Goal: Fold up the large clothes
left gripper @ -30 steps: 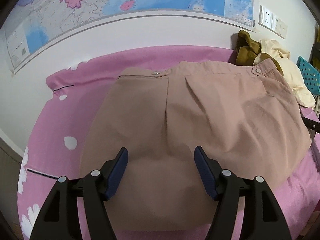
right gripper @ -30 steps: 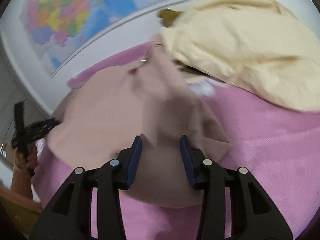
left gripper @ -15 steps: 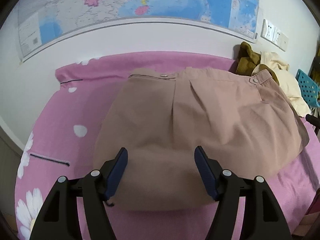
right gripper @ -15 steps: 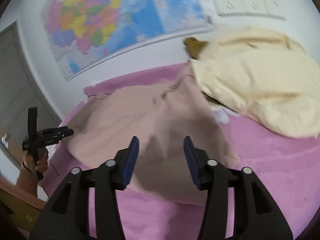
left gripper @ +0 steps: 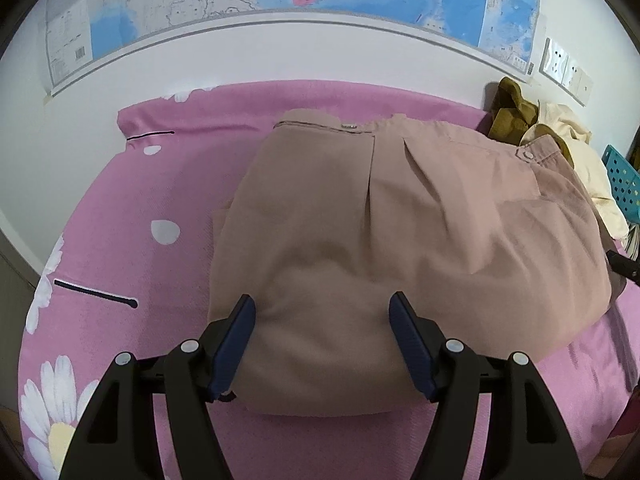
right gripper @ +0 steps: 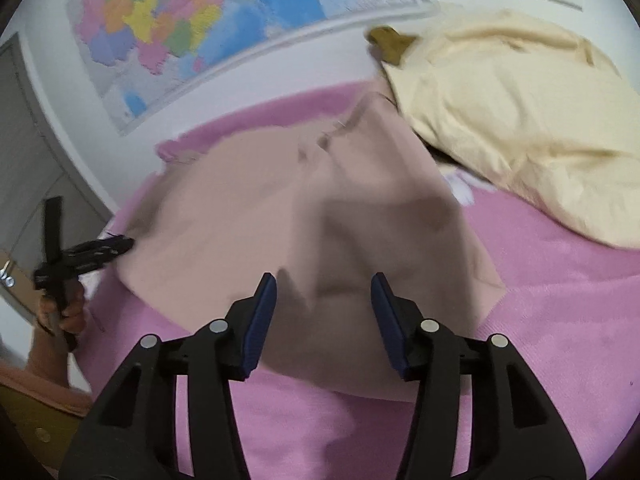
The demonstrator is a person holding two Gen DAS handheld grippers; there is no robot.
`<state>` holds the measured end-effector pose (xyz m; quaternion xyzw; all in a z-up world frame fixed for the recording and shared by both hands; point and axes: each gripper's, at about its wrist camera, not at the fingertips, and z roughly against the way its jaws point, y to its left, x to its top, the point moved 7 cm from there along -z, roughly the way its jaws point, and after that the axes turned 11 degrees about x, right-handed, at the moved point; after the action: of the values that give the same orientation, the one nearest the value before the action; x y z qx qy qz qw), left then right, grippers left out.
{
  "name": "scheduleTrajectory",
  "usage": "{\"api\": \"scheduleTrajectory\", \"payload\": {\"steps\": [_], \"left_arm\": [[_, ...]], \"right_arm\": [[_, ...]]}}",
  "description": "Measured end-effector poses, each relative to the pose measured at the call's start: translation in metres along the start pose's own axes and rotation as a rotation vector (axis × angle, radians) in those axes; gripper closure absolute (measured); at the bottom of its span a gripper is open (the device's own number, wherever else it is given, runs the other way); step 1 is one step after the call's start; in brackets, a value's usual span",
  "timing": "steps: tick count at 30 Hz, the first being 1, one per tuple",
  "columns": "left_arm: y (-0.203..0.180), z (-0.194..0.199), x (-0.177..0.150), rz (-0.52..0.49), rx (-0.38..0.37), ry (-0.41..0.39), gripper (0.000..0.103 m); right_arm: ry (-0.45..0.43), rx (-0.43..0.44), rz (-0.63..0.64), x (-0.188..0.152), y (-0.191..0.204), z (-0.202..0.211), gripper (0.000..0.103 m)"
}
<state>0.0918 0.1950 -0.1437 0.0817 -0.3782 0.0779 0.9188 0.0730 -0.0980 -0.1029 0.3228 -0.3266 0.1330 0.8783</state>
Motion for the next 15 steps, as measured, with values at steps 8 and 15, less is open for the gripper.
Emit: {"api": "scheduleTrajectory", "payload": {"steps": [8,15], "left_arm": [[-0.004,0.007,-0.001,-0.001,0.001,-0.01,0.034],[-0.007,0.01,-0.003,-0.003,0.004,-0.014,0.033]], "right_arm": [[-0.009,0.052,0.217,0.018,0.069,-0.011,0.046],[0.097,0.144,0.367,0.005,0.124,-0.062,0.038]]}}
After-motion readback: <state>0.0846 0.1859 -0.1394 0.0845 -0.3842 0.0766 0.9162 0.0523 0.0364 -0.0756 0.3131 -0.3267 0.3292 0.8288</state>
